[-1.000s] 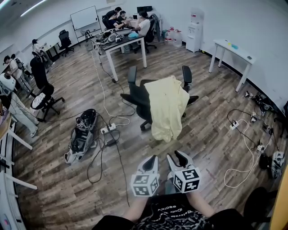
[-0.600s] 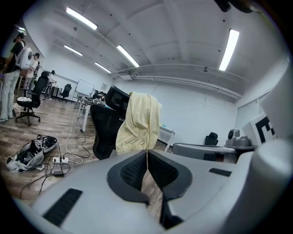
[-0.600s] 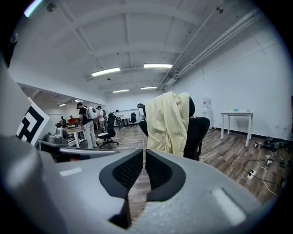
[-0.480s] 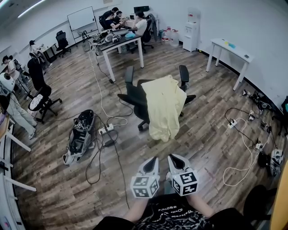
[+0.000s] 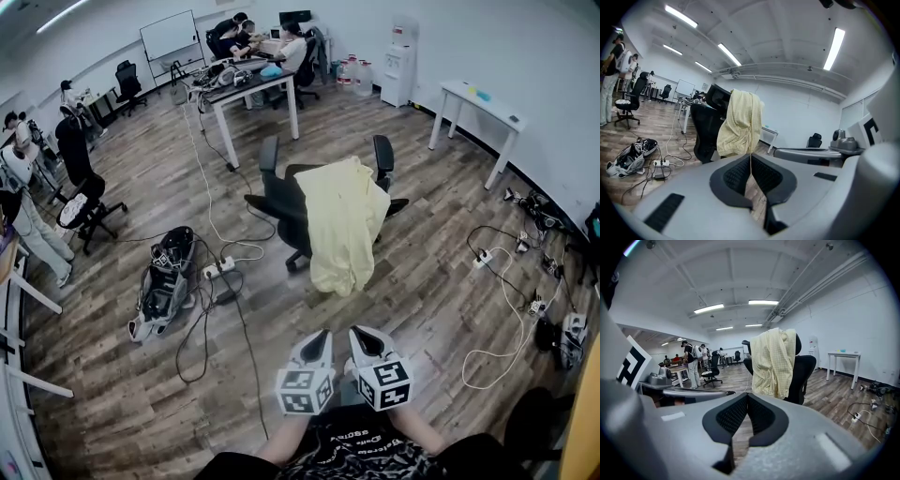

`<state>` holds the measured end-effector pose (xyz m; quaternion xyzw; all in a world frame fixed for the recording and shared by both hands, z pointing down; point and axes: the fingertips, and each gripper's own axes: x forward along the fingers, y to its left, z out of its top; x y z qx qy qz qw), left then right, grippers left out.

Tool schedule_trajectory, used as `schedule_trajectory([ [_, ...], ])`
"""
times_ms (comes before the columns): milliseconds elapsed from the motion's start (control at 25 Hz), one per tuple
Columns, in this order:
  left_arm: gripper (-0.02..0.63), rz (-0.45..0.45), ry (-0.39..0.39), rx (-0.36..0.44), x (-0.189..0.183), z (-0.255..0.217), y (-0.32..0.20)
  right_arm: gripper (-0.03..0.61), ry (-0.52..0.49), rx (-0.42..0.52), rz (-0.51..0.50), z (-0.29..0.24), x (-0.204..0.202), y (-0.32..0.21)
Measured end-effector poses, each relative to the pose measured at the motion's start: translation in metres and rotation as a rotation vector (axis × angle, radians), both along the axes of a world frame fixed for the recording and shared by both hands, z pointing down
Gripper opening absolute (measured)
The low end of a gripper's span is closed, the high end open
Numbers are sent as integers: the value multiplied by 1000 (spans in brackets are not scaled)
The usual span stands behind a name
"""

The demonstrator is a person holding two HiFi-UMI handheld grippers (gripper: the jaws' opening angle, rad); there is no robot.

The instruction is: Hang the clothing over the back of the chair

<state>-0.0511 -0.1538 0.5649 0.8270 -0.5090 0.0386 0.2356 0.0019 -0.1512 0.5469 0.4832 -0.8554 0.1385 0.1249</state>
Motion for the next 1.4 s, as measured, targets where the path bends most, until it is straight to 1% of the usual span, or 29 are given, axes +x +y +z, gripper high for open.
schedule_trajectory([
  [400, 12, 3, -8, -12, 1, 5, 2, 5, 24, -15, -22, 6, -2, 3],
  [720, 12, 27, -23, -10, 8, 5, 1, 5, 21, -24, 4, 8, 4, 0],
  [960, 11, 21, -27, -1, 6, 3, -3, 5, 21, -12, 9, 6, 5, -3],
  [1400, 12, 31, -31, -20, 5, 12, 4, 5, 20, -30, 15, 14, 2, 5],
])
